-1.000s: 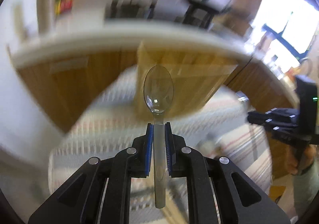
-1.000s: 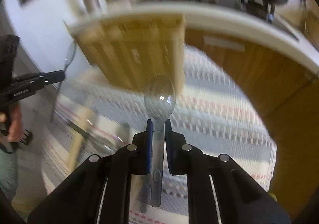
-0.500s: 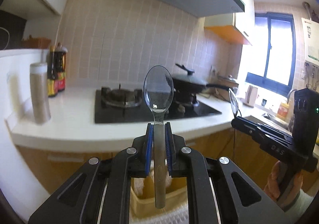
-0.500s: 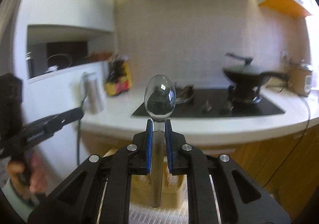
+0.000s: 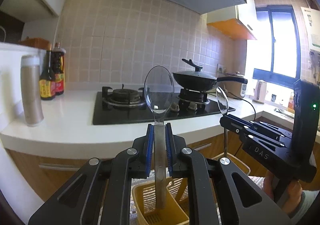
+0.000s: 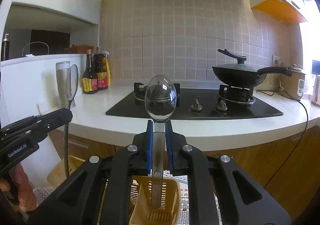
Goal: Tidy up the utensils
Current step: 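Carry the clear spoons to the yellow caddy and drop them in with both grippers, then return both tools to the table and grasp another clear spoon with each gripper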
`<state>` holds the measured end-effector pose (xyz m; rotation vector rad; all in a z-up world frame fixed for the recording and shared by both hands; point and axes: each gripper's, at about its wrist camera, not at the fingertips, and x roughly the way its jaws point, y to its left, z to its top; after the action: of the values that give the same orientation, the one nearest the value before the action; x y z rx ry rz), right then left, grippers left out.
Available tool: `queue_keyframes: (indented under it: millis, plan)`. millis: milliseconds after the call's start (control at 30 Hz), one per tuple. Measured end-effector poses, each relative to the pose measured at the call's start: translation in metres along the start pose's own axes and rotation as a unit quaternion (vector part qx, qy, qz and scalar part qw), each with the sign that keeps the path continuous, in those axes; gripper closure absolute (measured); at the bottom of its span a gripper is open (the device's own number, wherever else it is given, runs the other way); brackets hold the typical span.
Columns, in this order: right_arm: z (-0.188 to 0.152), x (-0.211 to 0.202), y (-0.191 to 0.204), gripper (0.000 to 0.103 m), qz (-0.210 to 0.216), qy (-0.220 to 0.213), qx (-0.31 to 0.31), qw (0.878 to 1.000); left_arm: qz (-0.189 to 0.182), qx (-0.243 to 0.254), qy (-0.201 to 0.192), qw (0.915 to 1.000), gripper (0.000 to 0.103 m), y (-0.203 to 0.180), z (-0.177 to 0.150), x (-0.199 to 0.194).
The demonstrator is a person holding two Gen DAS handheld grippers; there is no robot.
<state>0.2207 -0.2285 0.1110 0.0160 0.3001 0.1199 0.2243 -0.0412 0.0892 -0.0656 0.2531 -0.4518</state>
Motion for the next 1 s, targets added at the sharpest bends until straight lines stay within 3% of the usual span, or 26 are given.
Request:
queue_keyframes:
  millis: [333, 400, 467, 567, 800, 1000]
  plan:
    - [-0.015, -0.002, 0.002, 0.092, 0.011, 0.028, -0.004, 1.0, -0.02, -0.019, 0.014, 0.9995, 0.092, 0.017, -0.022, 0.004]
    - [-0.018, -0.005, 0.001, 0.088, 0.018, 0.037, 0.0, 0.999, -0.023, -0.017, 0.018, 0.9994, 0.086, 0.017, -0.023, 0.001]
    - [-0.021, -0.011, 0.0, 0.072, 0.024, 0.045, 0.005, 0.999, -0.024, -0.014, 0.023, 0.9994, 0.079, 0.017, -0.024, -0.003]
    - [-0.023, -0.022, -0.005, 0.054, 0.026, 0.047, 0.019, 0.998, -0.027, -0.018, 0.026, 0.9991, 0.078, 0.019, -0.024, -0.014]
    - [-0.021, -0.057, -0.008, 0.053, 0.013, 0.057, 0.024, 0.998, -0.032, -0.027, 0.024, 0.9988, 0.069, 0.021, -0.016, -0.051]
    - [-0.015, -0.085, -0.007, 0.053, 0.013, 0.088, 0.029, 0.996, -0.04, 0.005, 0.022, 0.9989, 0.064, 0.007, -0.007, -0.091]
